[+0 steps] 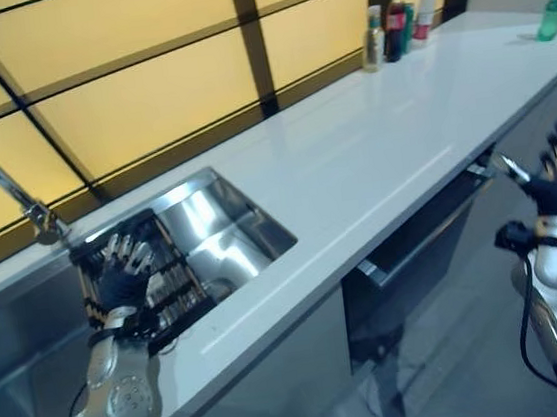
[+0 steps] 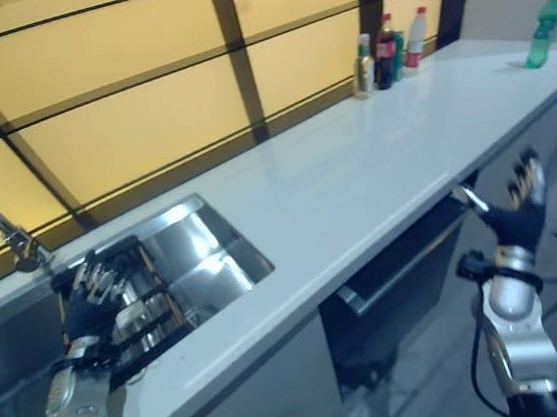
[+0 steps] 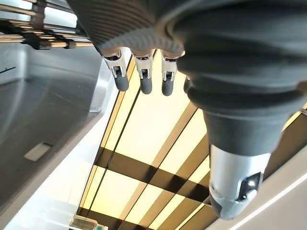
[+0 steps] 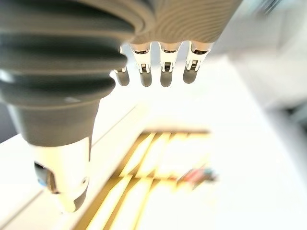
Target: Pick up plates and place into dishwasher.
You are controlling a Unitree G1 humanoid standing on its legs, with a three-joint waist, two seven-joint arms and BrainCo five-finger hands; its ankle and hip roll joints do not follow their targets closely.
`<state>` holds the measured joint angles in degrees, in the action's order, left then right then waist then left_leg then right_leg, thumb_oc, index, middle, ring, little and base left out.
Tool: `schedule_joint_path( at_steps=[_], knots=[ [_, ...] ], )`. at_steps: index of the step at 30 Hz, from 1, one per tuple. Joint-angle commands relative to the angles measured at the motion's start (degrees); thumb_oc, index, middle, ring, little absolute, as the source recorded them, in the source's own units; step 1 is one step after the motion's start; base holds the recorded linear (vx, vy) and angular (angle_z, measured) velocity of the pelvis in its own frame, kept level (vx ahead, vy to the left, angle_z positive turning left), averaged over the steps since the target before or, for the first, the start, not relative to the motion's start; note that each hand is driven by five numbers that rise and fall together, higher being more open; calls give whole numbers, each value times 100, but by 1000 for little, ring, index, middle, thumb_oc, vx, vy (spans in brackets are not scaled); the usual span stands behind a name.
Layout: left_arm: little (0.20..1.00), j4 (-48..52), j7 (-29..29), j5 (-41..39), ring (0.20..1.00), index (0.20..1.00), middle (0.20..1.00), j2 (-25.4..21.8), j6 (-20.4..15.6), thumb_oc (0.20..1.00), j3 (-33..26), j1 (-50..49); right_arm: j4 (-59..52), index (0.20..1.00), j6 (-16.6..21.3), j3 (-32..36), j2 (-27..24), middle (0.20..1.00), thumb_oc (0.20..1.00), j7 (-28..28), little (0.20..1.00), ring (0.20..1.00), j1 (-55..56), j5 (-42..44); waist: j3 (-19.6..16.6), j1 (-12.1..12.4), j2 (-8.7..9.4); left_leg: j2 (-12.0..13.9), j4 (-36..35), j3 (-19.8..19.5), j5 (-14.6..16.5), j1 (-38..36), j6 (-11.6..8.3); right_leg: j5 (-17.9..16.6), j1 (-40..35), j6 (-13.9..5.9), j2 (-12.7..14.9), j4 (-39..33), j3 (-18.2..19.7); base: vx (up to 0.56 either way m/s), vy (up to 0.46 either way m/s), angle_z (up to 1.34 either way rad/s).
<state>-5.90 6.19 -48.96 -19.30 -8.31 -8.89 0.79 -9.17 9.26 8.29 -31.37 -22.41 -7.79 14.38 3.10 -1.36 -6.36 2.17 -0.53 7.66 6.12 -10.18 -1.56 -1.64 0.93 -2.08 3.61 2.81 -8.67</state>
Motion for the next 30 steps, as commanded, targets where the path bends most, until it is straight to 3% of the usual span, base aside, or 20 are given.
schedule_joint_path(
  at_steps=[1, 7, 13, 17, 23, 30],
  knots=[
    [1000, 326, -119, 277, 1000, 1000, 1000, -453, -418, 1000, 174, 511, -316, 1000, 671, -302, -97, 1000, 1000, 1035, 1000, 1000, -601, -3, -222, 314, 586, -403, 245, -128, 63, 578, 250, 674, -575, -205, 238, -76, -251, 7, -44, 45],
    [1000, 417, -519, 471, 1000, 1000, 1000, -213, -195, 1000, 719, 780, -264, 1000, 296, -1226, 71, 1000, 1000, 1299, 1000, 1000, -1241, -32, -193, 698, 760, -352, 268, -374, -1, 634, 204, 778, -720, -141, 292, 2, -722, 18, -56, 49],
    [1000, 420, -1032, 523, 1000, 1000, 1000, -33, 277, 1000, 951, 876, 357, 1000, -182, -2313, 641, 1000, 1000, 1520, 1000, 1000, -1601, 208, -129, 1122, 841, -287, 217, -732, -139, 657, 139, 836, -896, -77, 311, -4, -1094, 36, -64, 50],
    [1000, 462, -1154, 586, 1000, 1000, 1000, -18, 523, 1000, 1015, 790, 903, 1000, -281, -2766, 1033, 1000, 1000, 1376, 1000, 1000, -1515, 425, -114, 1381, 899, -258, 203, -1026, -226, 732, 82, 881, -976, -24, 297, -16, -1304, 20, -84, 43],
    [1000, 316, -1191, 635, 1000, 1000, 1000, 43, 513, 1000, 1073, 727, 2018, 1000, -285, -3129, 1537, 1000, 1000, 1029, 1000, 1000, -1501, 759, -106, 1617, 903, -236, 141, -1258, -316, 760, 13, 886, -1091, 29, 267, -119, -1518, 9, -52, 36],
    [1000, 188, -1241, 1041, 1000, 1000, 1000, -6, 497, 1000, 1034, 666, 2214, 1000, -238, -3113, 1724, 1000, 1000, 881, 1000, 1000, -1292, 891, -113, 1678, 822, -193, 87, -1367, -405, 802, -50, 896, -1100, 46, 242, -138, -1559, 2, -28, 7]
  ],
)
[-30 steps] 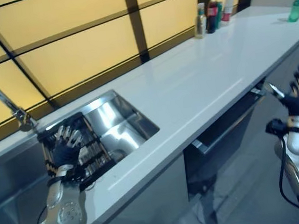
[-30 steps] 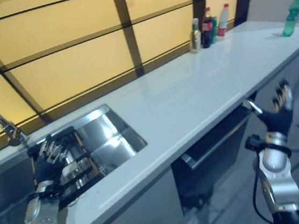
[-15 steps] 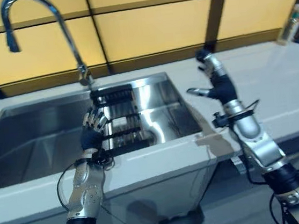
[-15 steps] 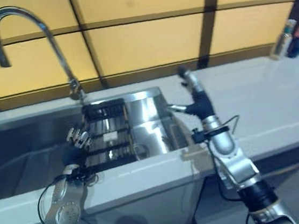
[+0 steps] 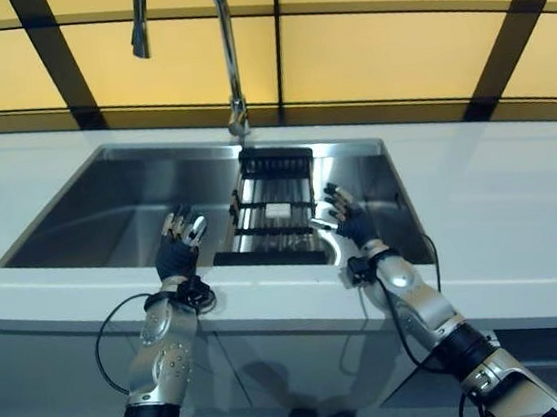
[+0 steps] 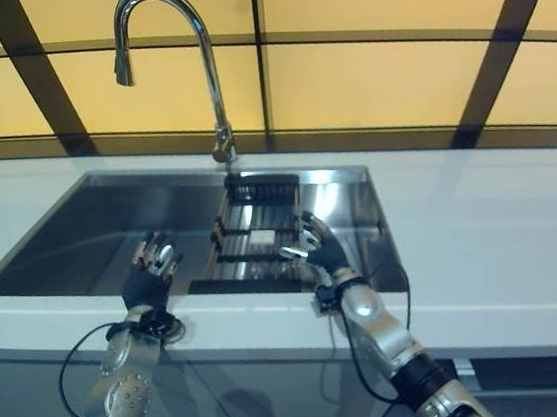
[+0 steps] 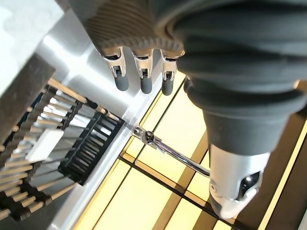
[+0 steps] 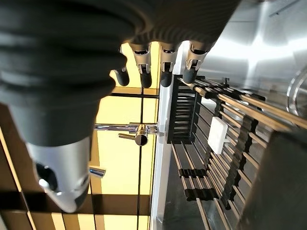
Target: Pick up plates and place into dishwasher.
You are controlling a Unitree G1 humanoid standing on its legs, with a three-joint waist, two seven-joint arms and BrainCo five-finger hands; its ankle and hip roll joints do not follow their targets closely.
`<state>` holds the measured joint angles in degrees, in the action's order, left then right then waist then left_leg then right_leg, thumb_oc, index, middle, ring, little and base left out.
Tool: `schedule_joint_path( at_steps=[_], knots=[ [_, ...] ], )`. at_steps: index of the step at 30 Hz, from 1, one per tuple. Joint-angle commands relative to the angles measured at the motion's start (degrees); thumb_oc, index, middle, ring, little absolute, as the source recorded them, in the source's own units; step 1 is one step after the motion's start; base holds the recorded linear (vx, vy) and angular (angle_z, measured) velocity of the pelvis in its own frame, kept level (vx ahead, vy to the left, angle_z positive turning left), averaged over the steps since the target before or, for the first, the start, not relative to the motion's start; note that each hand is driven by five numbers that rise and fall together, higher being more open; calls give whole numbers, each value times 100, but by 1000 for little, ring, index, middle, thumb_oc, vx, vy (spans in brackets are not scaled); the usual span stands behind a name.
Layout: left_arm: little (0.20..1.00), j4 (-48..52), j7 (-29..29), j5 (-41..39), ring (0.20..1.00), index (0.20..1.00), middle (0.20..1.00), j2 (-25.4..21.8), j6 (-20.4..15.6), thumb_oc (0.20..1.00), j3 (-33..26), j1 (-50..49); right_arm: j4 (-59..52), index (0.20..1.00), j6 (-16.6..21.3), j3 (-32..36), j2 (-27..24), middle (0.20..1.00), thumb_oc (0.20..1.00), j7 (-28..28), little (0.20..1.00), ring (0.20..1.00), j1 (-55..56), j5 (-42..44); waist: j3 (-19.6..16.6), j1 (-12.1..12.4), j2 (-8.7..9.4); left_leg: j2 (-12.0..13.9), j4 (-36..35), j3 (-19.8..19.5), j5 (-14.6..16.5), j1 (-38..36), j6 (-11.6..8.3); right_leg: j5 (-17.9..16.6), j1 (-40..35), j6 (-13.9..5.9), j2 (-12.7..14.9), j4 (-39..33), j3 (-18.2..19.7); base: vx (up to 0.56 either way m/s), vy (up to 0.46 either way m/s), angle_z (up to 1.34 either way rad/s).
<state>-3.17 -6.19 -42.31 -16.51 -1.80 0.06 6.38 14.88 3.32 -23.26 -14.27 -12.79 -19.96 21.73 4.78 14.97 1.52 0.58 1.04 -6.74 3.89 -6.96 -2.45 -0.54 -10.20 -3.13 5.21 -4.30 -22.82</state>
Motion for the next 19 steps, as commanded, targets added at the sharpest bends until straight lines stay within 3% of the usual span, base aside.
schedule_joint_path(
  at_steps=[1, 8, 19],
  knots=[
    [1000, -108, -19, 491, 1000, 1000, 1000, -289, -204, 1000, 129, 102, -166, 1000, 408, 41, 38, 1000, 1000, -102, 1000, 1000, -41, 173, -282, 32, 17, -33, -71, 76, -182, 471, 34, 787, 12, 151, 81, 577, -135, 0, 0, 0],
    [1000, -135, -152, 1040, 1000, 1000, 1000, -362, -360, 1000, 95, 106, -114, 1000, 424, 68, 75, 1000, 1000, 26, 1000, 1000, 207, 297, -318, -116, -107, -13, -113, 181, -226, 449, 17, 709, 13, 126, 74, 464, -38, 0, 0, 0],
    [1000, -248, -69, 903, 1000, 1000, 1000, -303, -431, 1000, 171, 173, -160, 1000, 444, 130, 84, 1000, 1000, 204, 1000, 1000, 303, 268, -282, -290, -181, 24, -91, 376, -199, 425, 1, 656, 53, 97, 102, 421, 66, 3, -4, -1]
  ],
)
